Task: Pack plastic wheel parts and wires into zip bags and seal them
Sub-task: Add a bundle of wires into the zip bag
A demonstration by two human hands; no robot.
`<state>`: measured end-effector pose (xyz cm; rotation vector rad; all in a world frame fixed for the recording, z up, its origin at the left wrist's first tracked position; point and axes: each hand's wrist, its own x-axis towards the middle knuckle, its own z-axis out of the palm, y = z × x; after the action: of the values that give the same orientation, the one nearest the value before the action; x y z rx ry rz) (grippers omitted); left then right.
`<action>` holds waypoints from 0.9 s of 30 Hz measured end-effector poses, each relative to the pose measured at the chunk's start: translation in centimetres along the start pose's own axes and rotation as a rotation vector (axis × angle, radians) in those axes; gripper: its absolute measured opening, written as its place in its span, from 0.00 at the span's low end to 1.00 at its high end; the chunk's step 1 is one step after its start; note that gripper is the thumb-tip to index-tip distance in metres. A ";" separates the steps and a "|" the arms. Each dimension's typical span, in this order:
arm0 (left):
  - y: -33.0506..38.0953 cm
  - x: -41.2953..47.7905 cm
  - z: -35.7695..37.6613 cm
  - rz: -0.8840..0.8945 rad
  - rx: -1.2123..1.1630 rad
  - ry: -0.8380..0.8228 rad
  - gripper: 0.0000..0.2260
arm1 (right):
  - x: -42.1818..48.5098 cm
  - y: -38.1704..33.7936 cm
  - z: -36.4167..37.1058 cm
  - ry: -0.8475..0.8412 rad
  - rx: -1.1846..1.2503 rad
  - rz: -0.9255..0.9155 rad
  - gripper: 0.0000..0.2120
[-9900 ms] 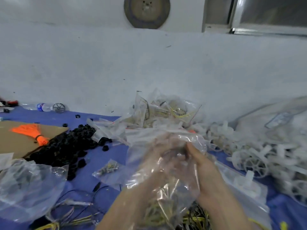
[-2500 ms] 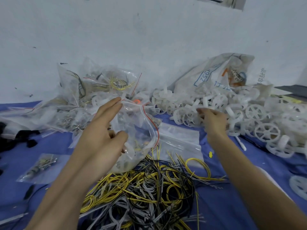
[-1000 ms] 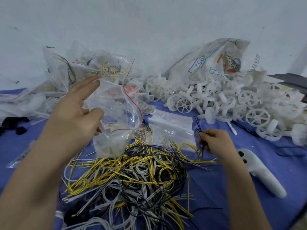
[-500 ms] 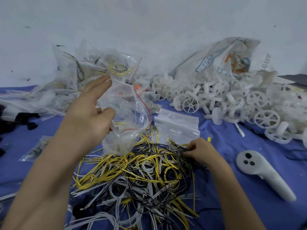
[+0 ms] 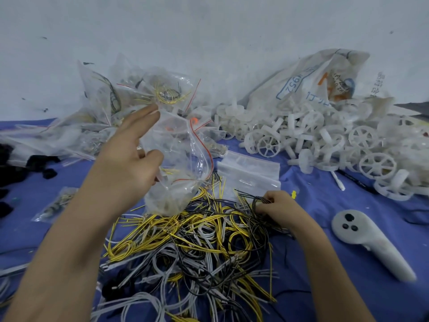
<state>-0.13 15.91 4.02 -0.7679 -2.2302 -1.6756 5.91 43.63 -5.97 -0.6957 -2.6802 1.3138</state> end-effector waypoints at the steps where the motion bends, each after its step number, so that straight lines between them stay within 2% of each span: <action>1: 0.1 0.0 0.0 0.000 0.001 -0.001 0.27 | -0.1 0.0 0.1 -0.015 0.006 0.000 0.11; 6: 0.3 -0.2 0.3 0.006 0.024 -0.018 0.27 | 0.0 0.1 0.4 -0.087 -0.076 -0.019 0.08; 9: 0.3 -0.3 0.3 0.005 0.021 -0.022 0.27 | 0.0 0.3 0.8 -0.011 -0.095 -0.008 0.05; 12: 0.3 -0.3 0.2 0.012 0.030 -0.021 0.27 | 0.1 0.6 0.8 0.117 -0.110 -0.003 0.08; 17: 0.4 -0.3 0.2 0.008 0.034 -0.028 0.27 | 0.1 0.7 0.7 0.095 -0.191 0.002 0.14; 21: 0.5 -0.3 0.1 0.006 0.036 -0.024 0.27 | 0.3 0.4 1.2 0.154 -0.303 0.010 0.21; 27: 0.3 -0.2 -0.1 0.004 0.035 -0.021 0.27 | 0.3 -0.7 2.4 0.205 -0.518 0.008 0.15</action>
<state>0.21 15.82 4.14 -0.7840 -2.2642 -1.6292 4.79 41.62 -6.93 -0.8294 -2.8505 0.4990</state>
